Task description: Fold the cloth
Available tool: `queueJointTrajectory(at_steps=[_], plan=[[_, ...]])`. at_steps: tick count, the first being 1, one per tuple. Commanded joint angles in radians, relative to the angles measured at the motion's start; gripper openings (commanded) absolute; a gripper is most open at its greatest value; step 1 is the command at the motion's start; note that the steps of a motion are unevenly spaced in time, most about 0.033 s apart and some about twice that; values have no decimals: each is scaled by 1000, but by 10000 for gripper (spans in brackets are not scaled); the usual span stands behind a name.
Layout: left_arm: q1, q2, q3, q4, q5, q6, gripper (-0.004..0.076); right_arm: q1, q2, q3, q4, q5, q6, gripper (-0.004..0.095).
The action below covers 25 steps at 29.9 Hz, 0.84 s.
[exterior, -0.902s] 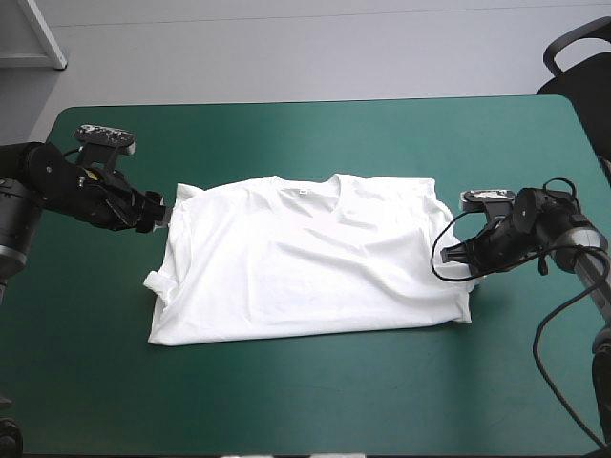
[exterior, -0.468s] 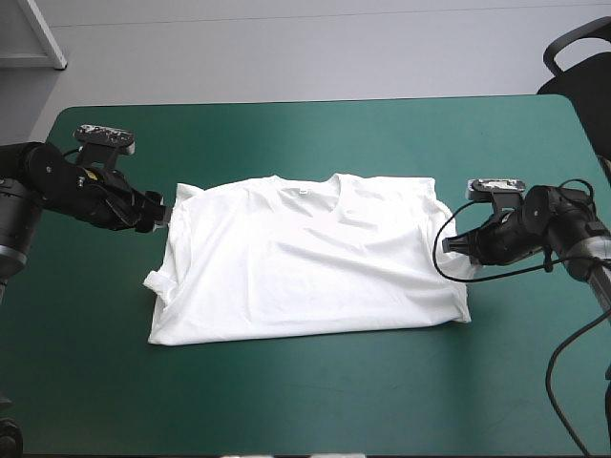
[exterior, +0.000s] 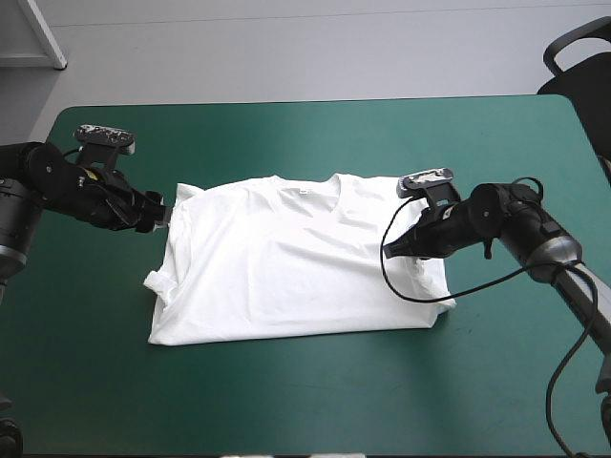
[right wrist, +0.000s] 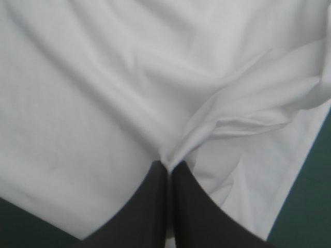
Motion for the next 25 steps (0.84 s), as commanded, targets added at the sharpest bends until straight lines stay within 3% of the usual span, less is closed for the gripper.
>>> queueJointTrajectory(at_steps=[1, 4, 7, 12, 14, 17, 25], plan=[[-3, -30, -28, -20, 1, -11, 540, 35, -19, -33, 26, -44, -14, -13], [-3, -30, -28, -20, 3, -11, 540, 44, 20, -33, 38, -41, -14, -7], [-3, -30, -28, -20, 7, -11, 540, 45, 55, -33, 59, -29, -14, 87], [-3, -30, -28, -20, 3, -11, 540, 45, 79, -33, 64, -43, -14, 548], [-3, -30, -28, -18, -1, -11, 540, 45, 72, -35, 64, -47, -14, 638], [-3, -30, -28, -18, -12, -11, 540, 45, 60, -43, 66, -19, -14, 612], [-3, -30, -28, -18, -34, -11, 540, 45, 3, -130, 75, 190, -10, 551]])
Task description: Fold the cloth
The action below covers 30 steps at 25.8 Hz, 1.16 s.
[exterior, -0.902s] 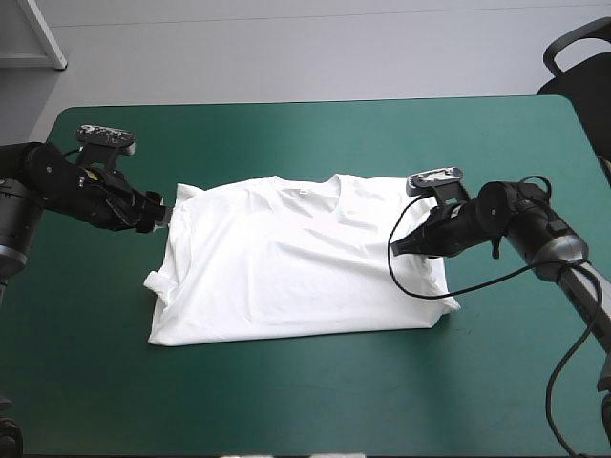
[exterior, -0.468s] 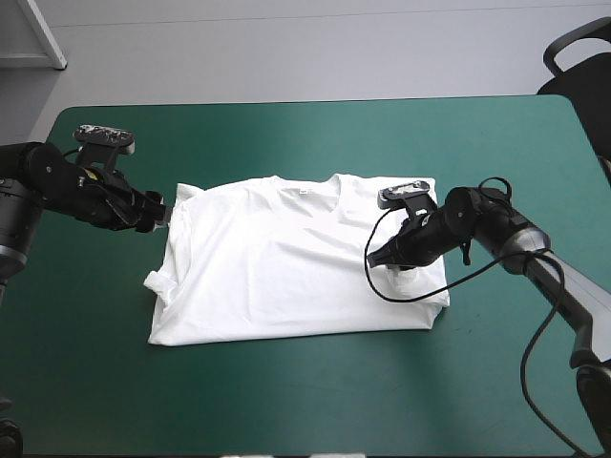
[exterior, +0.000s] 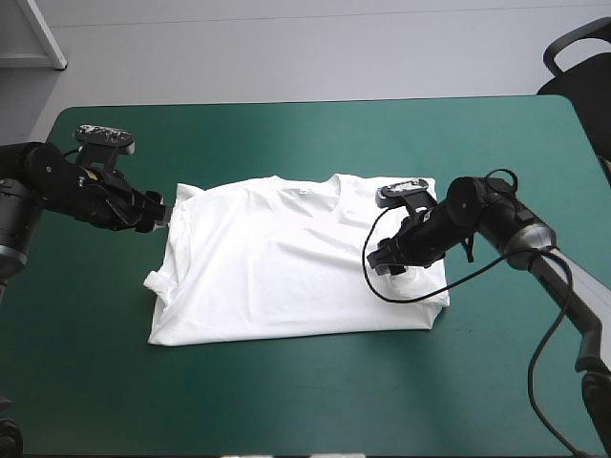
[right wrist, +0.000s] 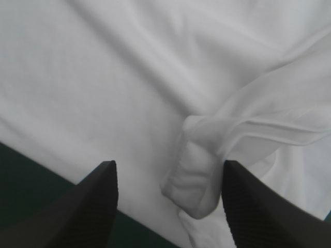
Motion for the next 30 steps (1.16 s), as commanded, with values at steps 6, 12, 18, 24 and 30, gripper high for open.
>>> queueJointTrajectory(at_steps=[6, 12, 18, 24, 30], plan=[[-3, -30, -28, -21, 5, -7, 540, 0, -200, -98, -75, 139, 37, 551], [-3, -41, -6, -17, 40, -36, 540, 0, -334, -59, -210, 195, 153, 551], [-3, -117, 147, -12, 40, -41, 540, 0, -423, 40, -212, 195, 174, 551], [-3, -222, 454, -26, -31, -44, 540, 0, -427, 98, -212, 154, 163, 548], [-3, -201, 712, -29, -282, -28, 540, 0, -427, 98, -212, 125, 152, 542]])
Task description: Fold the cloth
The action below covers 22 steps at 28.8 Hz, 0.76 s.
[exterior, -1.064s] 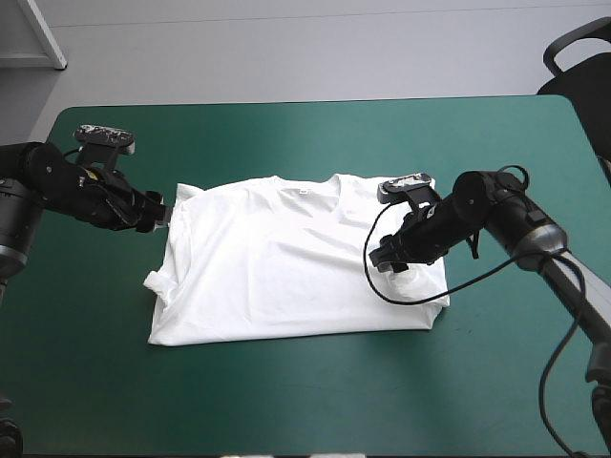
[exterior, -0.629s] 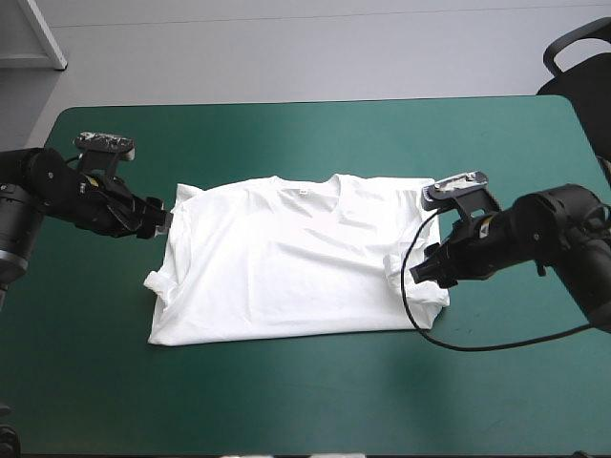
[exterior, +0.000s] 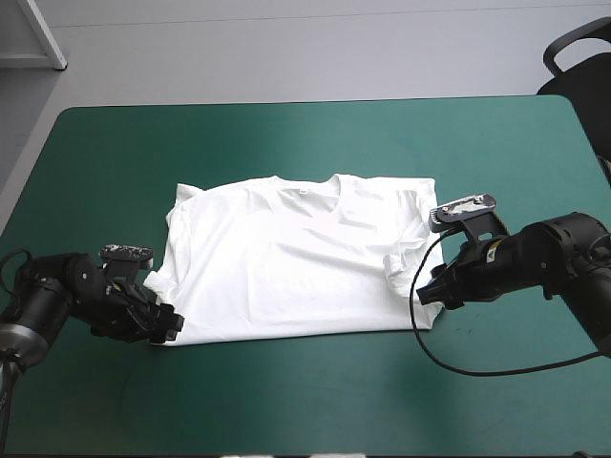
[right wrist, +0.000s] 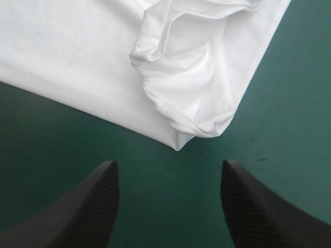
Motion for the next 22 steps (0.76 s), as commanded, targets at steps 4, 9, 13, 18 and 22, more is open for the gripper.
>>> queueJointTrajectory(at_steps=[4, 9, 13, 18, 22], plan=[[-3, 45, 68, -28, -182, 20, 540, 0, -20, -22, 1, -39, -20, 539], [-3, 144, 68, -96, -214, 71, 518, 0, -19, -22, -21, -39, -20, 539], [-3, 217, 68, -96, -213, 71, 417, 0, 6, -22, -58, -39, -20, 539], [-3, 243, 68, -89, -210, 82, 207, 0, 84, -22, -73, -50, -27, 539], [-3, 243, 68, -93, -221, 99, 61, 0, 167, -22, -77, -92, -27, 539]])
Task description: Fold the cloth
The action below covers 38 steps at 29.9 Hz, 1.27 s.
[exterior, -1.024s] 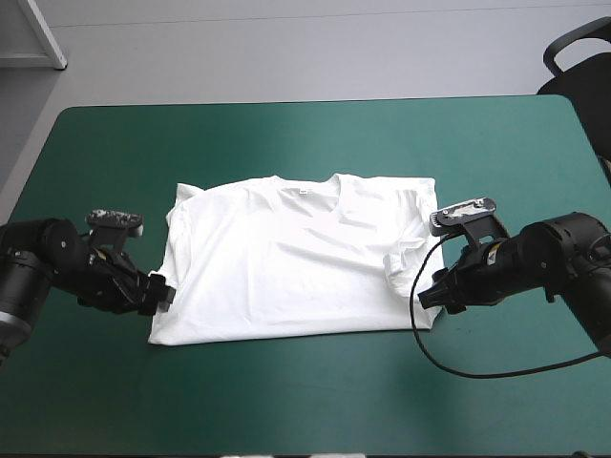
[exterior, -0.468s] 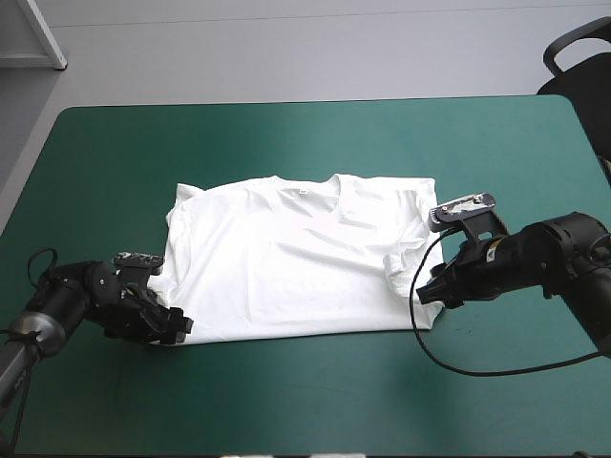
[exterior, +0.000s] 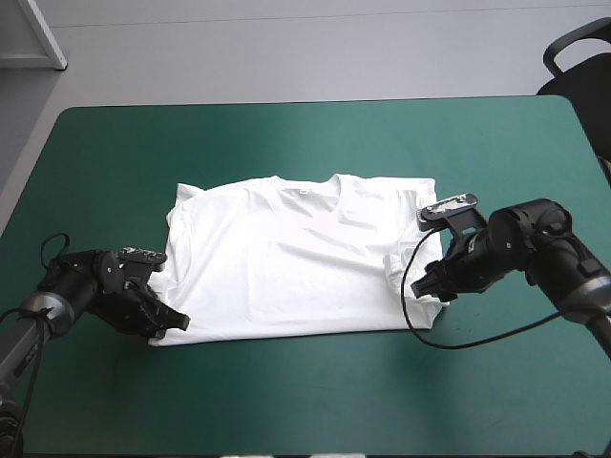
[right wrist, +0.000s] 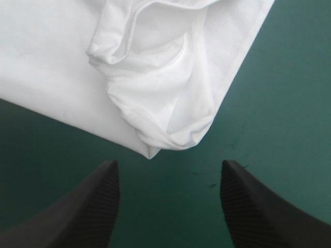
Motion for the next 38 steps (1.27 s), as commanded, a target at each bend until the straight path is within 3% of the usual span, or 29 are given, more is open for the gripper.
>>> queueJointTrajectory(at_steps=[1, 13, 22, 27, 29, 33, 38], plan=[[-8, 25, 14, -104, -47, 17, 27, 0, 41, -23, -8, -60, -19, 540], [-8, 25, 14, -104, -65, 21, 19, 0, 268, -23, 23, -74, -35, 539], [-8, 25, 14, -104, -70, 21, 20, 0, 289, 68, 79, -71, -40, 530], [-8, 25, 14, -104, -77, 21, 19, 0, 289, 140, 77, -128, -40, 406], [-8, 25, 14, -104, -77, 21, 19, 0, 287, 157, 75, -152, -40, 306], [-8, 25, 14, -93, -77, 21, 19, 0, 285, 167, 63, -170, -49, -7], [-8, 21, 12, -84, -73, 21, 19, 0, 260, 167, 47, -182, -37, -14]])
